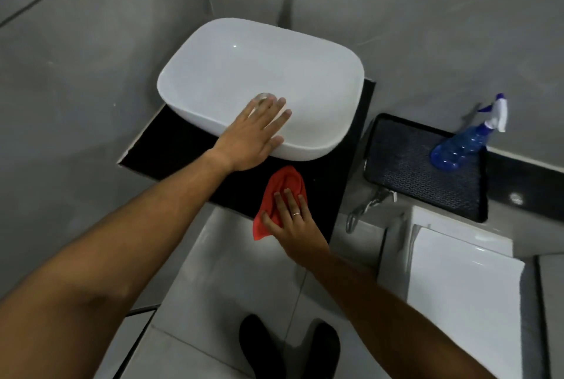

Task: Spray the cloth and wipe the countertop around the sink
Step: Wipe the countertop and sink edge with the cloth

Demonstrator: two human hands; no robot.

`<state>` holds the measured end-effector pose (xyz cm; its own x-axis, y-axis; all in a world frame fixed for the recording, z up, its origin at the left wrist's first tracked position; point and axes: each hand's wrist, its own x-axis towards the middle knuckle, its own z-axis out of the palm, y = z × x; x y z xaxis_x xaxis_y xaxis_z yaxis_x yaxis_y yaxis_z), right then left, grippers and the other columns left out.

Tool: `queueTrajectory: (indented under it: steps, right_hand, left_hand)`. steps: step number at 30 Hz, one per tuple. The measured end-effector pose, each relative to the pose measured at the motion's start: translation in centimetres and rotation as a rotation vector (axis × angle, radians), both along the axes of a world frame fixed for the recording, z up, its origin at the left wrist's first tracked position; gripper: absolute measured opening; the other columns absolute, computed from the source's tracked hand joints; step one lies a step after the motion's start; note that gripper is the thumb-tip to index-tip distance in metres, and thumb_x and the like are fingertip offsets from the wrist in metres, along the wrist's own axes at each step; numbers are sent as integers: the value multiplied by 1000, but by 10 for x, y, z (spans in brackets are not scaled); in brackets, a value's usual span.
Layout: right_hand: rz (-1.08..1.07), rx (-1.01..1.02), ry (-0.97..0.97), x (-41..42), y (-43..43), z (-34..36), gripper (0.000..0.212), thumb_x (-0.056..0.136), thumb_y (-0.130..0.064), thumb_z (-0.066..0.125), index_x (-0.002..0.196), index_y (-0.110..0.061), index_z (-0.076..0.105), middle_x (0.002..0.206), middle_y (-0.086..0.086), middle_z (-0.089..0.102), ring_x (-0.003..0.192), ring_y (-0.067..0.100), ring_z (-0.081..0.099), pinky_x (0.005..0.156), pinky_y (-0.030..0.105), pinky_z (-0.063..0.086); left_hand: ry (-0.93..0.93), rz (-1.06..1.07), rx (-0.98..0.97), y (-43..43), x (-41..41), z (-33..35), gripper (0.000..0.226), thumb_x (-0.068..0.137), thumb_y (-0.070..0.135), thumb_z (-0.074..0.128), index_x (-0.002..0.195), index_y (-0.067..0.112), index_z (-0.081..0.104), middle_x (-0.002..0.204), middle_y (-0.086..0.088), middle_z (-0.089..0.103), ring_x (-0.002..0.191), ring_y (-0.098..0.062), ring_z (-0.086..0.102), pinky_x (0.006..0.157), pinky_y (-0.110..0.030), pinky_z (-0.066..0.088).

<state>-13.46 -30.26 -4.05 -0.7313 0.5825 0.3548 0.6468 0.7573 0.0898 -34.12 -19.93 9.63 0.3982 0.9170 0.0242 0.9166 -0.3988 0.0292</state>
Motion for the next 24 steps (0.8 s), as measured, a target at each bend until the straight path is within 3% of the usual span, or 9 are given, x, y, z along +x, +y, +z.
queueTrajectory:
  steps: [9, 14, 16, 18, 20, 22, 24]
  right_hand:
    - [-42, -18, 21, 76, -9, -19, 35, 97, -24, 57, 132, -26, 55, 144, 28, 50, 138, 48, 41, 106, 61, 42]
    - [-172, -293, 29, 85, -18, -18, 56, 92, -38, 61, 143, -23, 46, 155, 30, 33, 144, 53, 26, 110, 63, 37]
    - [-292, -466, 205, 74, -25, -13, 58, 96, -41, 51, 148, -17, 40, 159, 30, 22, 148, 51, 15, 115, 62, 31]
    - [-472, -701, 541, 60, -26, -4, 60, 101, -42, 37, 155, -16, 26, 165, 24, 4, 152, 40, 3, 119, 51, 21]
    - [-645, -915, 855, 49, -17, 6, 63, 104, -42, 33, 158, -21, 10, 167, 14, -7, 153, 26, 2, 119, 38, 18]
    - [-723, -1013, 1000, 49, 2, 14, 66, 104, -41, 35, 158, -19, 6, 167, 11, 4, 153, 25, 15, 120, 32, 20]
    - [-750, -1032, 984, 50, 19, 20, 66, 102, -43, 36, 158, -20, 9, 165, 10, 17, 147, 30, 31, 118, 40, 31]
  left_hand:
    - [-9, -124, -32, 26, 80, 8, 65, 103, 49, 14, 159, 16, 8, 168, -7, 1, 155, -24, -5, 126, -47, 3]
    - [-64, -136, -97, 36, 108, 6, 66, 103, 51, 11, 159, 16, 3, 168, -5, -4, 154, -20, -11, 127, -43, 0]
    - [-60, -132, -116, 39, 111, 4, 68, 102, 51, 9, 158, 15, 2, 168, -6, -5, 154, -19, -12, 127, -43, 0]
    - [-70, -105, -140, 41, 110, 1, 69, 101, 51, 7, 158, 14, 0, 168, -7, -7, 154, -20, -13, 127, -43, -1]
    - [-78, -83, -157, 41, 110, -1, 71, 99, 53, 4, 158, 14, -2, 167, -7, -9, 153, -20, -15, 126, -44, -2]
    - [-70, -80, -170, 43, 111, -3, 72, 98, 55, 0, 158, 15, -3, 167, -6, -10, 153, -19, -17, 126, -44, -3]
    - [-50, -75, -164, 44, 113, -5, 72, 98, 57, -3, 157, 16, -4, 167, -5, -9, 153, -19, -17, 126, -45, -3]
